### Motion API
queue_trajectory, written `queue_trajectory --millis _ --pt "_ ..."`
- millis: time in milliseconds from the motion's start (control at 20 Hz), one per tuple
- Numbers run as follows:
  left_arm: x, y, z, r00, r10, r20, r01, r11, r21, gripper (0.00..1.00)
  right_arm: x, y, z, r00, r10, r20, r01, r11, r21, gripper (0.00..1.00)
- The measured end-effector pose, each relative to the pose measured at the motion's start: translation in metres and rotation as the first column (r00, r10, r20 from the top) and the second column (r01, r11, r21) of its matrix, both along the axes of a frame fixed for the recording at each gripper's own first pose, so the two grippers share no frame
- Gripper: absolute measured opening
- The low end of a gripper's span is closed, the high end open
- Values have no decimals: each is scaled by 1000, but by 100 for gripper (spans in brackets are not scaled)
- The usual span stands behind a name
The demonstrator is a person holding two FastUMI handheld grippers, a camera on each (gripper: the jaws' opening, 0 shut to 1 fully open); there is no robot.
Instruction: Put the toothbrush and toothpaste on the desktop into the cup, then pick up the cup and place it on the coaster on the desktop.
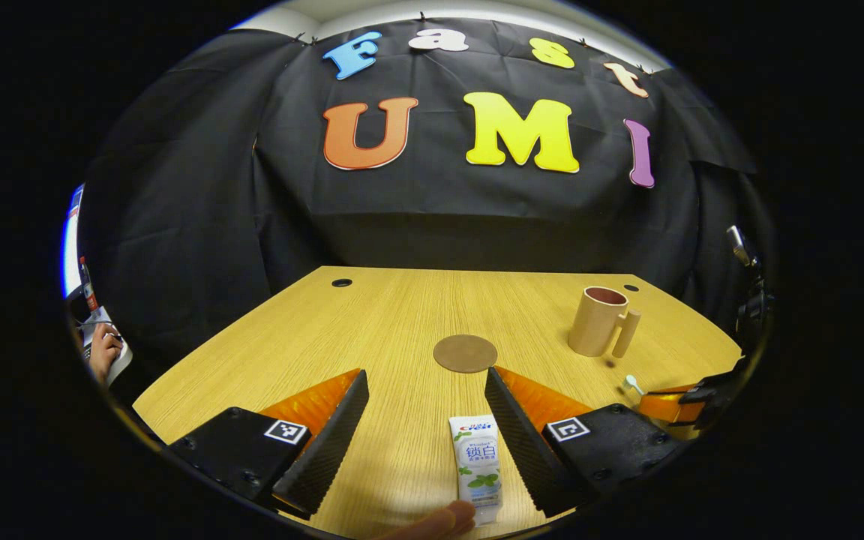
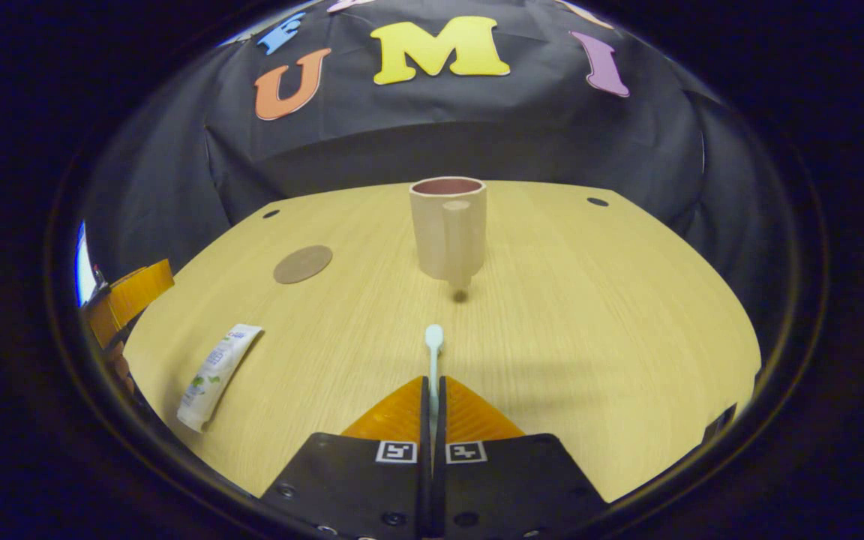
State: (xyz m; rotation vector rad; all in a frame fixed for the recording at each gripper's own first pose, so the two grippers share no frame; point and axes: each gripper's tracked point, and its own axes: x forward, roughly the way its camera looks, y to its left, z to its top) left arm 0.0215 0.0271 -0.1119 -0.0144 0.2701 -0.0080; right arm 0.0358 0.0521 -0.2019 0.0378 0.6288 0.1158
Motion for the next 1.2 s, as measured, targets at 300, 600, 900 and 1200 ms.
queue_trajectory --millis 300,600,900,1200 --pt "-11 -24 -44 991 -52 -122 56 998 34 100 -12 -3 34 995 17 95 -17 1000 0 0" --pt "-20 -39 -69 976 -61 -209 69 997 32 100 -23 1 49 989 51 137 -53 999 7 0" --pt "-31 -42 -84 949 -76 -306 82 997 7 91 -26 0 56 986 55 156 -59 998 16 0" --pt "-40 -51 -97 927 -108 -358 112 994 -11 78 -29 0 62 983 57 174 -63 998 26 0"
